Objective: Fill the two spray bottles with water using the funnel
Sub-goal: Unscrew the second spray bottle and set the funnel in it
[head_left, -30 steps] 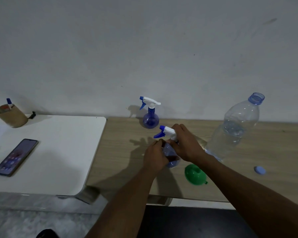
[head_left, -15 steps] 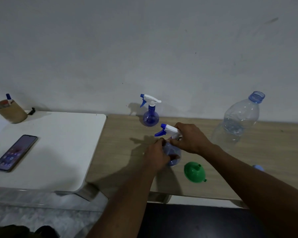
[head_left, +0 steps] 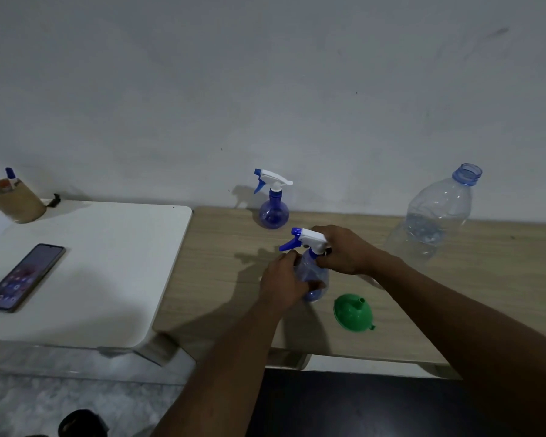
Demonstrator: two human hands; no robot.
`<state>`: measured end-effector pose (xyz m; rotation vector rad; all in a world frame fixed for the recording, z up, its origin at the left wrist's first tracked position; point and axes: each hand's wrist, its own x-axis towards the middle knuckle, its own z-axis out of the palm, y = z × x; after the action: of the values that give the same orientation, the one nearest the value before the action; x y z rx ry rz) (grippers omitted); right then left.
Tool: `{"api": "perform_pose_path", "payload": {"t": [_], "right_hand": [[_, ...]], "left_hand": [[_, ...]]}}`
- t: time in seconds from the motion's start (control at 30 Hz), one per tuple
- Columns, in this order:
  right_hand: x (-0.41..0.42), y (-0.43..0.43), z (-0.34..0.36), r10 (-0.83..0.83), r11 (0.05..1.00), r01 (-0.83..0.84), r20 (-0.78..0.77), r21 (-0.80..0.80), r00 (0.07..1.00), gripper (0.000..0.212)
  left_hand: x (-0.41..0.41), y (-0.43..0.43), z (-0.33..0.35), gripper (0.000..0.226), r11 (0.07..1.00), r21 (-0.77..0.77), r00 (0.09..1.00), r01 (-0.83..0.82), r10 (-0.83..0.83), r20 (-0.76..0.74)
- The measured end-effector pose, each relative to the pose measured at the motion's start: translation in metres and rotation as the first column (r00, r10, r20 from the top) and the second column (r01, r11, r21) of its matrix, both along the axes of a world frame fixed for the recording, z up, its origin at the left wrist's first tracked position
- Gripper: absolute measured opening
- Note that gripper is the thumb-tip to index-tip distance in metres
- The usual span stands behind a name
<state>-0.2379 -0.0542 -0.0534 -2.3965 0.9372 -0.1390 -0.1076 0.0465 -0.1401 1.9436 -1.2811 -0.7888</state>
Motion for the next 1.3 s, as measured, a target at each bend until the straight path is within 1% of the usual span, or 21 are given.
{"api": "perform_pose_path", "payload": {"t": [0.07, 0.13, 0.2, 0.27, 0.3, 0.37, 0.43, 0.47, 0.53, 0.6, 0.63, 0.7, 0.77, 0.8, 0.87, 0.93, 1.03, 1.1, 1.17, 1.23, 1.3], "right_hand": [[0.000, -0.001, -0.002, -0.011, 1.000, 0.011, 0.022, -0.021, 1.000, 0.036], [0.003, 0.000, -0.008, -0.079, 0.995, 0.080, 0.016, -0.064, 0.997, 0.045], [0.006, 0.002, -0.013, -0.123, 0.988, 0.125, 0.033, -0.087, 0.992, 0.040], [0.007, 0.003, -0.014, -0.103, 0.992, 0.107, 0.057, -0.067, 0.993, 0.034], [0.006, 0.002, -0.014, -0.086, 0.995, 0.089, 0.068, -0.040, 0.994, 0.035], [0.001, 0.001, -0.011, -0.066, 0.998, 0.063, 0.105, 0.029, 0.992, 0.045], [-0.002, 0.000, -0.014, -0.088, 0.996, 0.088, 0.121, 0.006, 0.989, 0.054], [-0.002, 0.001, -0.016, -0.108, 0.993, 0.113, 0.118, -0.038, 0.987, 0.054], [0.000, 0.006, -0.019, -0.133, 0.985, 0.147, 0.147, -0.091, 0.980, 0.044], [0.001, 0.010, -0.020, -0.125, 0.988, 0.140, 0.210, -0.062, 0.970, 0.038], [0.000, 0.011, -0.018, -0.118, 0.992, 0.126, 0.235, -0.021, 0.965, 0.041], [-0.004, 0.011, -0.015, -0.107, 0.993, 0.092, 0.254, 0.072, 0.961, 0.054], [-0.004, 0.010, -0.017, -0.117, 0.993, 0.109, 0.237, 0.045, 0.964, 0.065], [-0.004, 0.009, -0.019, -0.142, 0.989, 0.145, 0.229, 0.004, 0.963, 0.064], [-0.002, 0.010, -0.021, -0.177, 0.981, 0.190, 0.245, -0.031, 0.953, 0.054], [-0.002, 0.012, -0.021, -0.146, 0.989, 0.151, 0.278, 0.004, 0.949, 0.048], [-0.005, 0.012, -0.018, -0.103, 0.994, 0.091, 0.299, 0.054, 0.949, 0.055], [-0.007, 0.011, -0.021, -0.143, 0.990, 0.143, 0.277, 0.018, 0.950, 0.058], [-0.008, 0.012, -0.023, -0.190, 0.979, 0.204, 0.274, -0.023, 0.943, 0.051], [-0.008, 0.014, -0.024, -0.167, 0.984, 0.179, 0.307, -0.011, 0.937, 0.045], [-0.009, 0.017, -0.021, -0.144, 0.989, 0.142, 0.328, 0.030, 0.934, 0.050]], "left_hand": [[0.001, -0.001, 0.000, 0.071, 1.000, 0.006, 1.000, 0.002, -0.002, 0.019], [0.002, -0.003, -0.001, 0.074, 1.000, 0.015, 1.000, 0.002, -0.003, 0.025], [0.002, -0.004, -0.003, 0.078, 1.000, 0.026, 0.999, 0.001, -0.002, 0.035], [0.002, -0.003, -0.004, 0.079, 1.000, 0.009, 1.000, -0.002, 0.002, 0.028], [0.002, -0.003, -0.004, 0.079, 1.000, -0.004, 1.000, -0.004, 0.004, 0.028], [0.002, -0.003, -0.005, 0.076, 1.000, -0.016, 0.999, -0.007, 0.007, 0.037], [0.001, -0.004, -0.006, 0.071, 1.000, 0.001, 0.999, 0.001, -0.001, 0.039], [0.001, -0.005, -0.007, 0.067, 1.000, 0.012, 0.999, 0.002, -0.002, 0.041], [0.002, -0.006, -0.009, 0.062, 1.000, 0.015, 0.999, 0.000, -0.001, 0.054], [0.003, -0.008, -0.012, 0.059, 1.000, 0.010, 0.998, -0.001, 0.001, 0.066], [0.003, -0.008, -0.012, 0.058, 1.000, 0.012, 0.998, -0.003, 0.002, 0.070], [0.003, -0.009, -0.015, 0.055, 1.000, 0.006, 0.997, -0.011, 0.011, 0.071], [0.002, -0.008, -0.018, 0.053, 1.000, -0.001, 0.999, -0.028, 0.028, 0.042], [0.001, -0.007, -0.018, 0.052, 0.999, -0.001, 0.999, -0.037, 0.037, 0.032], [0.001, -0.007, -0.019, 0.053, 0.999, -0.011, 0.998, -0.046, 0.046, 0.036], [0.001, -0.007, -0.018, 0.054, 0.999, -0.029, 0.998, -0.045, 0.046, 0.043], [0.001, -0.006, -0.017, 0.056, 0.999, -0.028, 0.999, -0.037, 0.038, 0.030], [0.000, -0.006, -0.017, 0.058, 0.999, -0.015, 0.999, -0.035, 0.035, 0.012], [-0.001, -0.006, -0.015, 0.060, 1.000, -0.006, 1.000, -0.028, 0.028, 0.008], [-0.002, -0.006, -0.016, 0.066, 1.000, -0.023, 1.000, -0.021, 0.021, 0.009], [-0.001, -0.006, -0.017, 0.066, 0.999, -0.028, 1.000, -0.016, 0.016, 0.014]]}}
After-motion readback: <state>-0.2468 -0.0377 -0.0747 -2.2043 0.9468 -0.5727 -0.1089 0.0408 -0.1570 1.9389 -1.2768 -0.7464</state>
